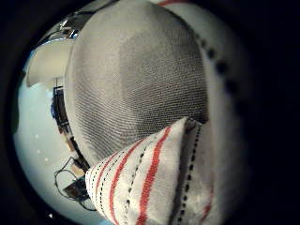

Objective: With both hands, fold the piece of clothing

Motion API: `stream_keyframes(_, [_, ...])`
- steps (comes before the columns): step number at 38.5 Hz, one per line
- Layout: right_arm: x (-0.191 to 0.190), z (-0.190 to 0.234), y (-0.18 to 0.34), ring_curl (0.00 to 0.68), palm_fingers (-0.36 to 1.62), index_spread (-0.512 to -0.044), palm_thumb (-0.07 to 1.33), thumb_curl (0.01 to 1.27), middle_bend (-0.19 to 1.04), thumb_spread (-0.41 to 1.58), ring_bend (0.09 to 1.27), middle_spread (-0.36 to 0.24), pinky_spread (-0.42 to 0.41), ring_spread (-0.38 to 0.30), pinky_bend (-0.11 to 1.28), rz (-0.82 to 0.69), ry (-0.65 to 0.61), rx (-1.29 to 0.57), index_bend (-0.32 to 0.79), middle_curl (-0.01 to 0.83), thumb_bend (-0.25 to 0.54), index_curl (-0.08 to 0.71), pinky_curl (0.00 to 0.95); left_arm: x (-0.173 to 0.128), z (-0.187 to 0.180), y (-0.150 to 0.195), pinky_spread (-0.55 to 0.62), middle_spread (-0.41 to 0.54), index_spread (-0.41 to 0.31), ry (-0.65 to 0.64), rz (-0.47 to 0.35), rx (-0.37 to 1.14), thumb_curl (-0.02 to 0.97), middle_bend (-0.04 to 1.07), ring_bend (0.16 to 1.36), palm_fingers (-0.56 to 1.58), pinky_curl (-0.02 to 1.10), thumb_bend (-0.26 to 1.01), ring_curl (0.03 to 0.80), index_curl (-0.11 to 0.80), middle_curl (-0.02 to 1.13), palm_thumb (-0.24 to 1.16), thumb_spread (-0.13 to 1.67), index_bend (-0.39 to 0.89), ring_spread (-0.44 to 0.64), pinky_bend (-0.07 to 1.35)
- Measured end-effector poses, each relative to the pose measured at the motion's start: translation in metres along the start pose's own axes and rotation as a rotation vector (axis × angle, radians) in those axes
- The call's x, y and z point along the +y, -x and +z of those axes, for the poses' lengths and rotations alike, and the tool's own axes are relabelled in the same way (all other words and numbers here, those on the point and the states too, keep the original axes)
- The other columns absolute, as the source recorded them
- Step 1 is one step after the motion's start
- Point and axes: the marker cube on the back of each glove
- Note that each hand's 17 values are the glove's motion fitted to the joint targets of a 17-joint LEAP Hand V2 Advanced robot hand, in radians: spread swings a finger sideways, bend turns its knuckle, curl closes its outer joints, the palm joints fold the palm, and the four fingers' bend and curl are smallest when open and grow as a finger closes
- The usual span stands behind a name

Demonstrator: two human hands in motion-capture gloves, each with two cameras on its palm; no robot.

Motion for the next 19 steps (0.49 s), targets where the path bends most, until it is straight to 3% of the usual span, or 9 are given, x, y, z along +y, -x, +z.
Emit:
stream_keyframes(2, [-0.001, 0.0, 0.005, 0.431, 0.76, -0.217, 0.67, 0.27, 0.29, 1.19, 0.65, -0.024, -0.148, -0.1, 0.75, -0.008, -0.052, -0.031, -0.01, 0.45, 0.019, 0.071, 0.443, 0.0, 0.0, 0.0, 0.42, 0.097, -0.1, 0.007, -0.009, 0.006, 0.171, 0.17, 0.47, -0.04, 0.36, -0.1, 0.346, 0.328, 0.25, -0.14, 0.97, 0.13, 0.29, 0.33])
stream_keyframes(3, [-0.001, 0.0, 0.008, 0.448, 0.91, -0.201, 0.77, 0.28, 0.29, 1.19, 0.69, -0.033, -0.171, -0.109, 0.76, -0.018, -0.081, -0.051, 0.07, 0.455, 0.068, 0.092, 0.45, 0.0, -0.001, 0.0, 0.42, 0.101, -0.1, 0.009, -0.014, 0.007, 0.169, 0.17, 0.47, -0.05, 0.36, -0.1, 0.341, 0.323, 0.25, -0.13, 0.96, 0.13, 0.3, 0.33])
stream_keyframes(6, [-0.005, -0.003, 0.013, 0.43, 1.06, -0.184, 0.84, 0.3, 0.31, 1.18, 0.67, -0.045, -0.2, -0.129, 0.72, -0.027, -0.137, -0.107, 0.13, 0.46, 0.091, 0.113, 0.428, -0.001, -0.003, 0.001, 0.44, 0.111, -0.099, 0.009, -0.013, 0.012, 0.16, 0.17, 0.47, -0.05, 0.36, -0.1, 0.334, 0.313, 0.25, -0.13, 0.94, 0.13, 0.32, 0.33])
stream_keyframes(7, [-0.007, -0.005, 0.012, 0.427, 1.03, -0.181, 0.83, 0.3, 0.3, 1.18, 0.66, -0.044, -0.203, -0.129, 0.72, -0.02, -0.135, -0.121, 0.11, 0.457, 0.082, 0.113, 0.427, -0.001, -0.004, 0.002, 0.44, 0.113, -0.099, 0.011, -0.008, 0.015, 0.156, 0.17, 0.47, -0.05, 0.35, -0.1, 0.332, 0.311, 0.25, -0.13, 0.94, 0.13, 0.32, 0.33])
stream_keyframes(8, [-0.009, -0.007, 0.012, 0.44, 1.16, -0.181, 0.89, 0.31, 0.33, 1.16, 0.67, -0.054, -0.21, -0.14, 0.71, -0.01, -0.12, -0.133, 0.16, 0.472, 0.11, 0.139, 0.433, -0.001, -0.004, 0.002, 0.44, 0.115, -0.098, 0.016, -0.001, 0.018, 0.158, 0.17, 0.47, -0.06, 0.35, -0.08, 0.329, 0.308, 0.25, -0.11, 0.93, 0.13, 0.32, 0.33])
stream_keyframes(11, [-0.008, -0.015, 0.01, 0.46, 1.3, -0.183, 0.97, 0.33, 0.38, 1.12, 0.69, -0.08, -0.229, -0.167, 0.7, 0.018, 0.013, -0.168, 0.2, 0.495, 0.132, 0.184, 0.448, -0.001, -0.007, 0.004, 0.45, 0.119, -0.098, 0.041, 0.011, 0.036, 0.159, 0.17, 0.48, -0.06, 0.35, -0.06, 0.325, 0.301, 0.25, -0.07, 0.94, 0.13, 0.33, 0.33])
stream_keyframes(14, [-0.002, -0.031, 0.011, 0.47, 1.32, -0.184, 1.02, 0.34, 0.39, 1.09, 0.69, -0.093, -0.241, -0.18, 0.71, 0.025, 0.116, -0.188, 0.21, 0.505, 0.14, 0.223, 0.456, 0.0, -0.008, 0.005, 0.45, 0.122, -0.098, 0.062, 0.015, 0.071, 0.163, 0.17, 0.48, -0.05, 0.35, -0.04, 0.32, 0.297, 0.25, -0.04, 0.96, 0.14, 0.34, 0.33])
stream_keyframes(19, [-0.004, -0.076, 0.025, 0.481, 1.33, -0.186, 1.07, 0.35, 0.41, 1.05, 0.7, -0.111, -0.254, -0.193, 0.71, 0.008, 0.052, -0.184, 0.2, 0.517, 0.136, 0.272, 0.463, -0.001, -0.01, 0.005, 0.45, 0.109, -0.104, 0.055, 0.035, 0.118, 0.174, 0.17, 0.47, -0.01, 0.35, -0.02, 0.316, 0.306, 0.25, 0.0, 1.02, 0.17, 0.33, 0.32])
